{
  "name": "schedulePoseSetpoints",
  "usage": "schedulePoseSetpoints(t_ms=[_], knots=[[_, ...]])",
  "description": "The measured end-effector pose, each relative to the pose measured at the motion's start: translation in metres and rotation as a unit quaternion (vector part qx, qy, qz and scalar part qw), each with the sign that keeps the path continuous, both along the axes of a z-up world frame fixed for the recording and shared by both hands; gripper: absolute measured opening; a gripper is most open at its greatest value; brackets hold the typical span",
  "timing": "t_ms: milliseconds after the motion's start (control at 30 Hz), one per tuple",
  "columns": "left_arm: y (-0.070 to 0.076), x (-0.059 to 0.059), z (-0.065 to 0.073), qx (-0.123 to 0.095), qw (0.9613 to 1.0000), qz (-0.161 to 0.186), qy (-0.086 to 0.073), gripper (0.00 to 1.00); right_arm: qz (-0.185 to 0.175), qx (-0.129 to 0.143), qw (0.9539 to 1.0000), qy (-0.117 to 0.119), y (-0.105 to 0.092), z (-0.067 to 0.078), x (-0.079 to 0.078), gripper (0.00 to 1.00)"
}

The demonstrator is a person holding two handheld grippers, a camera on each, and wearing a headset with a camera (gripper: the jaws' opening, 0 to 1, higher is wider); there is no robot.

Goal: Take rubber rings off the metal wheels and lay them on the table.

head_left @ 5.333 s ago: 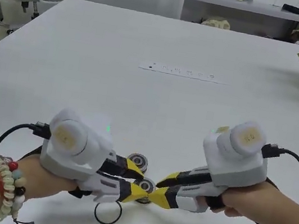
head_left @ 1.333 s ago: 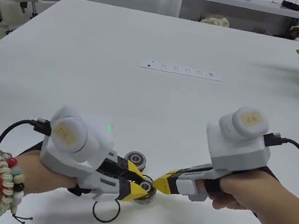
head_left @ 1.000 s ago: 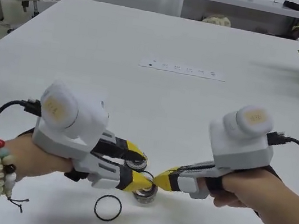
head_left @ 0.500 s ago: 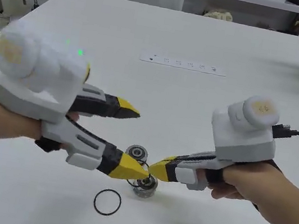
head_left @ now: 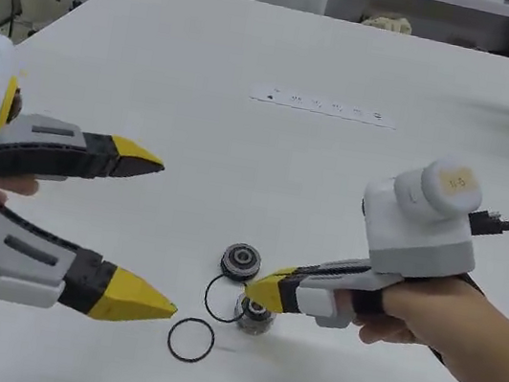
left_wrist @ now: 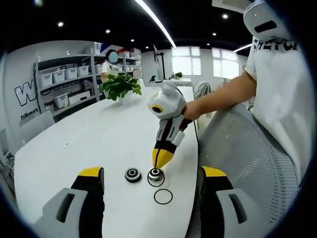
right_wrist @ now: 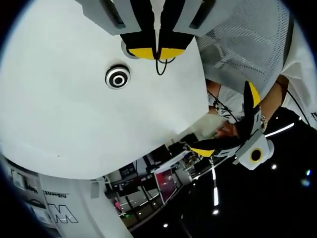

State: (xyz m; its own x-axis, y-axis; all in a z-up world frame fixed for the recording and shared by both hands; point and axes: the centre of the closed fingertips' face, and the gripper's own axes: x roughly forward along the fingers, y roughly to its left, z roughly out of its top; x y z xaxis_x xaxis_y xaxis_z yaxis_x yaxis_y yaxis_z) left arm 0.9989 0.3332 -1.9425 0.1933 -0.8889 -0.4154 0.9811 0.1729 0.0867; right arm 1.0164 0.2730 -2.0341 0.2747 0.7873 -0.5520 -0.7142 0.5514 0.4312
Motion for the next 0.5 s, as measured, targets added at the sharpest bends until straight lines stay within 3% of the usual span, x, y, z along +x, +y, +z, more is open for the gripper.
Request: schedulePoseSetpoints(t_ms=[167, 500], knots=[[0.010, -0.006, -0.005, -0.011, 0.9996, 0.026, 0.007, 0.77, 0.015, -0.009, 0.9997, 0.015, 0.004, -0.008, -0.008, 0.00], [0.024, -0.018, -0.034, 0.003, 0.9974, 0.057, 0.043, 0.76, 0.029, -0.031, 0.9982, 0.042, 0.001, -0.020, -0.017, 0.00]])
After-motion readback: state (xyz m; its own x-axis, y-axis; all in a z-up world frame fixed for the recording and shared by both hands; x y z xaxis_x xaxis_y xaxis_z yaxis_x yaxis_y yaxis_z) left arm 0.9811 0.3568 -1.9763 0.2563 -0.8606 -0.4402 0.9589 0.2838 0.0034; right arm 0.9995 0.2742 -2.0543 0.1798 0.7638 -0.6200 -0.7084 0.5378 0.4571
